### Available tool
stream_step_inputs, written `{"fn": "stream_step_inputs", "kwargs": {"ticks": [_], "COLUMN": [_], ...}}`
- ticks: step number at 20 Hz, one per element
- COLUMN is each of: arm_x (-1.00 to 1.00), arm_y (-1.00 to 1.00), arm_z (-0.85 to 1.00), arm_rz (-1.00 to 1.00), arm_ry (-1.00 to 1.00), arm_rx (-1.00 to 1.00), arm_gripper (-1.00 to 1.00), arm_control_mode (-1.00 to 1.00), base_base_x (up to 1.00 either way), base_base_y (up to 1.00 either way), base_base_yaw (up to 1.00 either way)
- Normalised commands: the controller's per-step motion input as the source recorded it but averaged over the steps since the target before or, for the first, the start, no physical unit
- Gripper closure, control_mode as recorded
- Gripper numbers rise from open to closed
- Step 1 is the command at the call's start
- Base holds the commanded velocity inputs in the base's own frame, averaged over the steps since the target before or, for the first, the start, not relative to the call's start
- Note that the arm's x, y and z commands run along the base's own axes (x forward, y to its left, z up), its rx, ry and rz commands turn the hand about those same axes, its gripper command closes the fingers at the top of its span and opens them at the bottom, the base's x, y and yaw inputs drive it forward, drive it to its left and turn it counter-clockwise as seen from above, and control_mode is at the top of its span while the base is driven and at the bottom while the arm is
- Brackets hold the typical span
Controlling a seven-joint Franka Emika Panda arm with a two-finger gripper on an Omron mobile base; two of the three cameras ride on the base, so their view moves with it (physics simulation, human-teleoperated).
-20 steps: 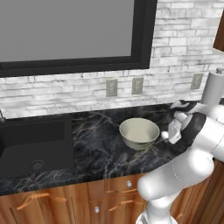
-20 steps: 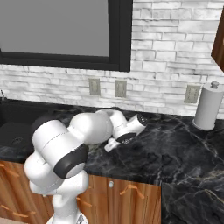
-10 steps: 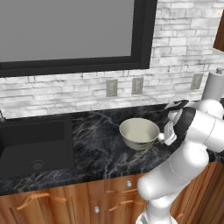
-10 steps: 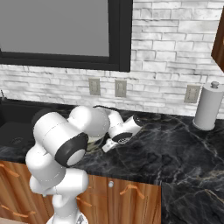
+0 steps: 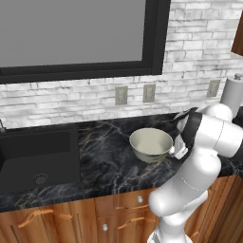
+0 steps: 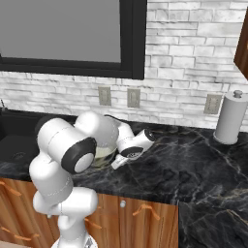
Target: Gather the eggs and milk located in the vicinity of the sink area and place them right next to the bowl.
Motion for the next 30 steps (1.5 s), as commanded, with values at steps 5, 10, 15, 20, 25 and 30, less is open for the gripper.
{"fn": "stream_step_inputs", "kwargs": {"ticks": [5,10,15,20,25,30], "arm_x": [0.00,0.00,-0.07,-0.26,-0.06,0.08], "arm_y": [0.00,-0.03,-0.13,-0.30,-0.02,0.00], "arm_z": [0.00,0.00,0.15,0.27,0.50,0.58], "arm_rz": [0.00,0.00,0.00,0.00,-0.09,-0.25], "arm_ry": [0.00,-0.03,-0.13,-0.09,0.01,0.13], "arm_rx": [0.00,0.00,0.00,0.00,0.00,-0.03], "arm_gripper": [-1.00,-1.00,-1.00,-1.00,-1.00,-1.00], "arm_control_mode": [-1.00,-1.00,-1.00,-1.00,-1.00,-1.00], "base_base_x": [0.00,0.00,0.00,0.00,0.00,0.00], "base_base_y": [0.00,0.00,0.00,0.00,0.00,0.00], "base_base_yaw": [0.00,0.00,0.00,0.00,0.00,0.00]}}
